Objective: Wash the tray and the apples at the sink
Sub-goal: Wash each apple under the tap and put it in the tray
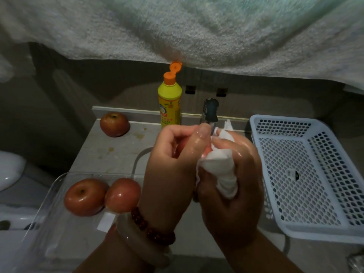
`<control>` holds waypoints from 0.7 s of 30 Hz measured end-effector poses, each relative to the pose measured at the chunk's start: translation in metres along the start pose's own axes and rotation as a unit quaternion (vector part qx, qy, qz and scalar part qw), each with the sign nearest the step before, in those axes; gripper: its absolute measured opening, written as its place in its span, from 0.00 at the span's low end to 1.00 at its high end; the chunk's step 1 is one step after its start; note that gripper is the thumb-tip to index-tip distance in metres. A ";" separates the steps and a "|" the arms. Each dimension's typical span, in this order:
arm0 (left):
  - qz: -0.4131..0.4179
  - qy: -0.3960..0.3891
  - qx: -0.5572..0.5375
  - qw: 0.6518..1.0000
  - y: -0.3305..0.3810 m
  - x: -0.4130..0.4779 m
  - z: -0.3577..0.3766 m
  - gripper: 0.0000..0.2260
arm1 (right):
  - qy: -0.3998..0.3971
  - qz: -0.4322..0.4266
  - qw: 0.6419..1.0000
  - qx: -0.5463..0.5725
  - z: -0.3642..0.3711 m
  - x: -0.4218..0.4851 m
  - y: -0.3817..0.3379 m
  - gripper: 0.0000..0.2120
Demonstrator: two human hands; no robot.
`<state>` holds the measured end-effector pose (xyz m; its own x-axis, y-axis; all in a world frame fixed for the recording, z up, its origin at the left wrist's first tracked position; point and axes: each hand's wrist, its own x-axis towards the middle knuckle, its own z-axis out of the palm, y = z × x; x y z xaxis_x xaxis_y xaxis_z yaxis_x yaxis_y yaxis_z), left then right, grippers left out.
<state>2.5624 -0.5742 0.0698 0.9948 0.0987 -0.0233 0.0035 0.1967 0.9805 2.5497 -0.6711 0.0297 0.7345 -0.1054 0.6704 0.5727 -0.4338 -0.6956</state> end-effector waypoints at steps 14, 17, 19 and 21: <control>0.165 -0.046 0.177 0.969 -0.008 0.005 -0.015 0.23 | -0.044 0.440 0.752 0.489 -0.006 0.025 0.003 0.24; 0.086 -0.034 0.112 0.989 -0.005 0.007 -0.013 0.26 | -0.005 0.317 0.826 0.467 -0.008 0.029 -0.003 0.17; 0.049 -0.006 0.086 0.995 -0.006 0.007 -0.010 0.23 | 0.026 0.240 0.897 0.370 -0.008 0.030 -0.007 0.17; 0.002 0.012 0.021 1.000 -0.009 0.007 -0.006 0.17 | 0.048 0.165 0.958 0.229 -0.005 0.026 -0.008 0.16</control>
<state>2.5689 -0.5693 0.0594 0.9922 0.1226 -0.0230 0.0038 0.1545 0.9880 2.5625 -0.6750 0.0538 0.8784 -0.2614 0.4001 0.4313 0.0732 -0.8992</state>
